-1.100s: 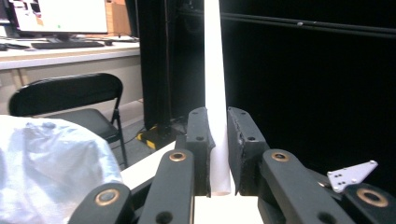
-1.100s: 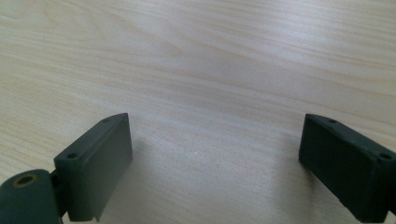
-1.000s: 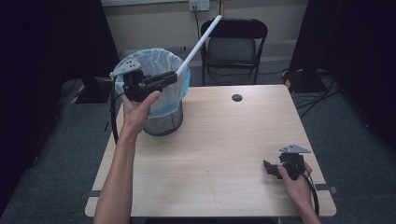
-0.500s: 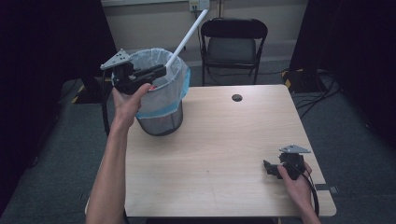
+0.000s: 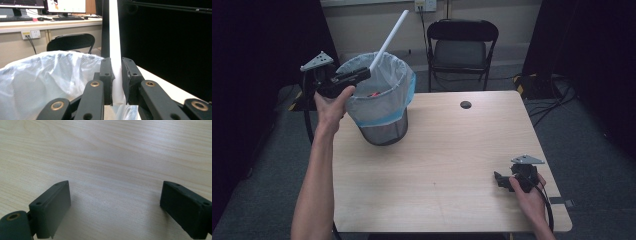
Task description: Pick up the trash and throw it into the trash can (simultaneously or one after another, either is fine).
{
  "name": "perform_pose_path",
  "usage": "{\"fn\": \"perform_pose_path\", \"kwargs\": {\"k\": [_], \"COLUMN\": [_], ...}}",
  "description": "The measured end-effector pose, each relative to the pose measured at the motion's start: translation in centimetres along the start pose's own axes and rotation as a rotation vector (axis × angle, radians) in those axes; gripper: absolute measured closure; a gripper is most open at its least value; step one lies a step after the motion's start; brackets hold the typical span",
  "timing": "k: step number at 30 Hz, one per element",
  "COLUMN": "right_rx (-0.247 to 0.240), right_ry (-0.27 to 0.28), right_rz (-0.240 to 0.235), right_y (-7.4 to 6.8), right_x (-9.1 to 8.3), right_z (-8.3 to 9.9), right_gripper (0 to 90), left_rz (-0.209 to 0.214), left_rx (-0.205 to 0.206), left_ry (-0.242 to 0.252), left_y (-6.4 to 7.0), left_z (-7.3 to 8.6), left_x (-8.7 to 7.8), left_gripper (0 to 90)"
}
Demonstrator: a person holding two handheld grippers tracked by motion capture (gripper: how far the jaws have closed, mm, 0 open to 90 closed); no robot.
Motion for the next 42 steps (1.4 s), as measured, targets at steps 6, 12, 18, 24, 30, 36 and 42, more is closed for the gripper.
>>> {"fn": "perform_pose_path", "kwargs": {"k": [6,12,18,24,30,36,42], "right_rx": [0.0,0.0,0.0,0.0,0.0,0.0,0.0], "right_ry": [0.0,0.0,0.0,0.0,0.0,0.0,0.0], "right_rz": [0.0,0.0,0.0,0.0,0.0,0.0,0.0], "right_y": [0.0,0.0,0.0,0.0,0.0,0.0,0.0], "right_x": [0.0,0.0,0.0,0.0,0.0,0.0,0.0], "right_z": [0.0,0.0,0.0,0.0,0.0,0.0,0.0], "right_gripper": [8.8,8.8,8.8,8.8,8.8,8.8,8.8], "left_rz": [-0.011,-0.02,-0.026,-0.033,-0.036,-0.05,-0.037], "left_rx": [-0.033,-0.051,-0.048,-0.024,-0.016,-0.008,0.023], "left_ry": [-0.002,-0.009,-0.01,-0.02,-0.03,-0.036,-0.058], "left_y": [-1.2,-1.8,-1.5,-1.1,-0.5,0.5,2.3], "left_z": [0.6,1.0,0.9,1.0,1.1,1.1,2.3], "left_x": [-0.3,-0.2,-0.2,0.0,0.2,-0.2,-0.4], "left_gripper": [79.7,75.9,57.6,40.5,31.3,20.3,15.8]}}
Point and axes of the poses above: each handheld gripper's, and its own axes: x roughly forward along the jaws, z roughly out of its underside, y roughly to its right, the point moved 8 cm from there along x, roughly forward along the jaws, and after that the axes turned 10 degrees about -y, right-handed, at the moved point
